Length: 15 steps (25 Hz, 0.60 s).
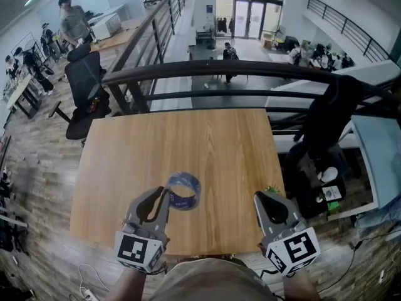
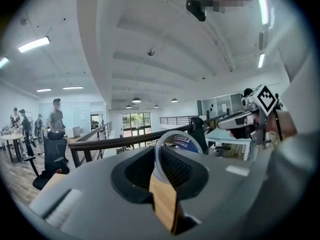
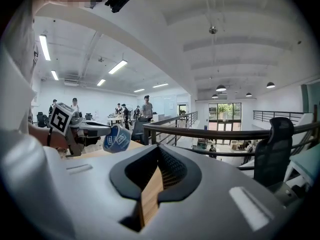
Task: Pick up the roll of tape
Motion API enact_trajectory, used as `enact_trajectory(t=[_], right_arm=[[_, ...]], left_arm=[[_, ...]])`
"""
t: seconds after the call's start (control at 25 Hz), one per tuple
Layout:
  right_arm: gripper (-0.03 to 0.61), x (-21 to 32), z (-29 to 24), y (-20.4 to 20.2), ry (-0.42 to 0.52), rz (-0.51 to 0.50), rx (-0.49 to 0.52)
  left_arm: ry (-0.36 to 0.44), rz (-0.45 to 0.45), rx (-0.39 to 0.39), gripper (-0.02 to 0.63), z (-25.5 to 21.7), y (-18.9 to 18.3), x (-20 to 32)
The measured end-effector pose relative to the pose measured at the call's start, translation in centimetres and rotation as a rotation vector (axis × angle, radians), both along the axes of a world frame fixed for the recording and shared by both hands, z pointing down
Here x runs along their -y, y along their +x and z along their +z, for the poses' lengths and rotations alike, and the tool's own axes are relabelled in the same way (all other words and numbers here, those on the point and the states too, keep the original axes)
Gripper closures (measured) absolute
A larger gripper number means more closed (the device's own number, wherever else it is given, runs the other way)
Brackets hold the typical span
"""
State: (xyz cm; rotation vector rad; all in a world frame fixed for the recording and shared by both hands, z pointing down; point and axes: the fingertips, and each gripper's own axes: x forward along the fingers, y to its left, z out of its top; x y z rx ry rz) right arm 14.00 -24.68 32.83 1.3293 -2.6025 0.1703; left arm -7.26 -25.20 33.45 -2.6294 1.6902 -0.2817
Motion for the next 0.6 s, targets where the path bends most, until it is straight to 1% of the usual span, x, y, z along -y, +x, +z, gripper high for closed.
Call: enact_trajectory(t=[0.28, 0.6], right_arm=[[0.569, 0.01, -0.04, 0.13, -0.003, -0.008, -0.001], [0.569, 0.13, -0.53, 0.16, 0.004, -0.013, 0.007]], left_arm=[[-0.005, -0.019, -0.007, 0.572, -0.27, 0.07, 0.54], [-0.003, -0.018, -0.024, 0.572, -0.96, 0.73, 0.6]])
